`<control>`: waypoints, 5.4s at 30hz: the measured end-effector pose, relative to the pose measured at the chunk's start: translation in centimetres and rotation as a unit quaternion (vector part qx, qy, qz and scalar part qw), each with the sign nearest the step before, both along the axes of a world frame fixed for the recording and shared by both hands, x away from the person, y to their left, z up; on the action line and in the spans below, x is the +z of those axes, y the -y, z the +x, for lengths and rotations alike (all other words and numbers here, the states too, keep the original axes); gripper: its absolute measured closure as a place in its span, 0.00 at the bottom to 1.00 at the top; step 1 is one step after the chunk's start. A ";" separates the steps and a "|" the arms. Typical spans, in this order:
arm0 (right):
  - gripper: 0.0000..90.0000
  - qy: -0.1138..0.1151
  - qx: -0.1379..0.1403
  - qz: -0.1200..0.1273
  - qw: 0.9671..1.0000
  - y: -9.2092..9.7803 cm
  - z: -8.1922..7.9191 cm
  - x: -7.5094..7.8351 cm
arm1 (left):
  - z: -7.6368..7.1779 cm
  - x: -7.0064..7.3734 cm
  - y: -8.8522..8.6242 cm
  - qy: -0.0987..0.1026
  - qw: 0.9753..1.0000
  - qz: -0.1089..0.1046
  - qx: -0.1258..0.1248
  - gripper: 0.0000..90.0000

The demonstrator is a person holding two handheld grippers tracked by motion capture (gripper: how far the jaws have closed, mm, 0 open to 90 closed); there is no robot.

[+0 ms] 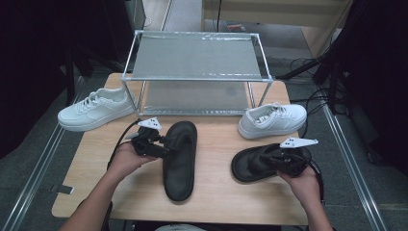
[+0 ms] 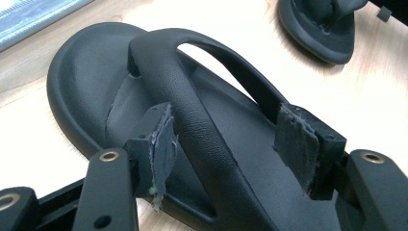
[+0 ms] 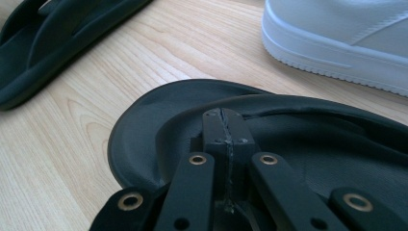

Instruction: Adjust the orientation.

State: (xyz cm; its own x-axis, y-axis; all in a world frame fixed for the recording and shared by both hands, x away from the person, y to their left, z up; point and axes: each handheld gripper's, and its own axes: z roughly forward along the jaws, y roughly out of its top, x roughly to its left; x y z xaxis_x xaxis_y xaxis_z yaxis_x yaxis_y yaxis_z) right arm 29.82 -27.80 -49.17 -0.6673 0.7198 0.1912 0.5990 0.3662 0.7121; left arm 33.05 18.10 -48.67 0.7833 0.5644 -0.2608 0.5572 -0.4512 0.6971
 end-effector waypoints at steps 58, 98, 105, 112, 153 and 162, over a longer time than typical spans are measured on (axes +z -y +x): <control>1.00 0.014 0.026 0.026 0.999 -4.4 3.8 1.0 | -2.5 -0.2 -1.6 0.023 0.999 0.020 0.024 0.39; 1.00 -0.009 0.061 -0.011 0.998 -5.7 0.9 -0.1 | -0.8 -0.2 -0.5 0.020 0.999 0.025 0.016 0.39; 1.00 -0.010 0.087 -0.014 0.996 -7.3 1.1 -0.3 | -1.2 -0.2 -1.1 0.021 0.999 0.026 0.023 0.39; 1.00 -0.012 0.101 -0.012 0.995 -8.3 1.3 -0.4 | -1.6 -0.3 -1.5 0.019 0.999 0.026 0.029 0.39; 1.00 0.006 0.077 -0.008 0.997 -12.5 6.0 -0.6 | -1.5 -2.5 -1.7 -0.014 0.996 0.042 0.073 1.00; 1.00 0.011 0.063 -0.008 0.998 -12.7 6.9 -0.6 | -1.7 -2.5 -1.5 -0.009 0.996 0.047 0.075 1.00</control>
State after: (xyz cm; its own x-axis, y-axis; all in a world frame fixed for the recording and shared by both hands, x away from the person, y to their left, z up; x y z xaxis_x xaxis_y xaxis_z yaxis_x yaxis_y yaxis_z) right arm 36.67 -15.08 -49.80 -0.7567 0.6327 0.1643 0.5313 0.4488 0.7186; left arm 31.36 19.55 -51.19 0.6839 0.6970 -0.2154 0.6355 -0.4241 0.6452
